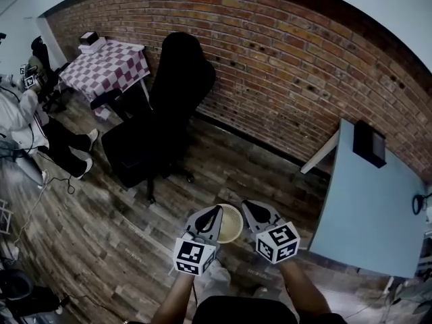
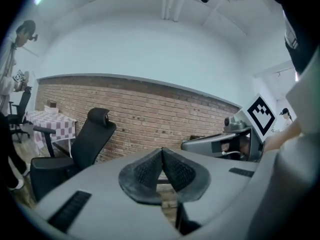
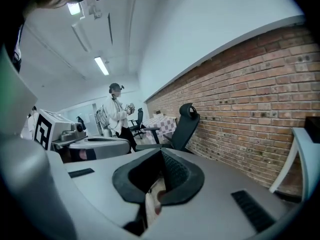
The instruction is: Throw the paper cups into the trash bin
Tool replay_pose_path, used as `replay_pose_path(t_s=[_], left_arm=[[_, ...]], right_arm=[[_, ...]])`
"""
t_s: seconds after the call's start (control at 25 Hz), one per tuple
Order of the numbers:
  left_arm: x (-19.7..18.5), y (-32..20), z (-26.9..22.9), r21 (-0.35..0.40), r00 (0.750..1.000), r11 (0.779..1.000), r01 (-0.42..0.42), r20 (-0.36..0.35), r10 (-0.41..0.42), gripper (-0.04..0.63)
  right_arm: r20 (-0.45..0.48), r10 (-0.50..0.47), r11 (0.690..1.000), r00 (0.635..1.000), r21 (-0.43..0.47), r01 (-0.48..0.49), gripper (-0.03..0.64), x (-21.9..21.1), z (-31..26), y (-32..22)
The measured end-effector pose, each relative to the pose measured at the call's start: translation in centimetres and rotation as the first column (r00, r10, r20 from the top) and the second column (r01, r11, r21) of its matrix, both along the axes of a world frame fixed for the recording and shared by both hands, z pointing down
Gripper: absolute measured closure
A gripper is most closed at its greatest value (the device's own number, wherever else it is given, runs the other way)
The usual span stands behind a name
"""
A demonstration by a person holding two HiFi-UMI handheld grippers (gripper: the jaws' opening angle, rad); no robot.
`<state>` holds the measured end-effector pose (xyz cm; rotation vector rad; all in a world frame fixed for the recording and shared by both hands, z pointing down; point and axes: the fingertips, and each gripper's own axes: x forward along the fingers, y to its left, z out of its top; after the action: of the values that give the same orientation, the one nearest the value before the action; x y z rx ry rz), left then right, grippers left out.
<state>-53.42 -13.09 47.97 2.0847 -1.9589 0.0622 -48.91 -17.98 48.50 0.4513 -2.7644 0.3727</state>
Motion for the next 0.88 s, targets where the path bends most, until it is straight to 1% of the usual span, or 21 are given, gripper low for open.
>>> replay_pose_path(t_s=[0.24,0.4,0.56,0.72,0.88], left_arm=[[3.6,0.0,-3.9,0.068,0.999,0.997,0.027,0.020,-0.028,0.584],[5.8,0.5,-5.9,0.106,0.998,0.993,0.044,0.049,-0.049,0.584],[7.7,0.9,-7.1,0.116,0.995,0.991,0.064,0.071,-0.072,0.584],[10.1,1.5,-7.8,0.110,0.993,0.992,0.063,0.091,-0.073,0.584],[12.1,1.8,-9.3,0.137,0.992,0.989,0.058,0.101,-0.073,0.584]], right_arm=[[0.056,-0.024,1.000,0.998,0.013,0.024,0.620,3.0,-3.1,0.2],[0.091,-0.046,0.999,0.995,0.013,0.045,0.620,4.8,-4.7,0.9],[0.127,-0.061,0.998,0.990,0.023,0.058,0.621,6.8,-6.1,1.4],[0.160,-0.067,0.998,0.985,0.025,0.064,0.620,8.8,-7.5,1.8],[0.196,-0.075,0.997,0.978,0.047,0.067,0.620,10.6,-9.2,2.2]])
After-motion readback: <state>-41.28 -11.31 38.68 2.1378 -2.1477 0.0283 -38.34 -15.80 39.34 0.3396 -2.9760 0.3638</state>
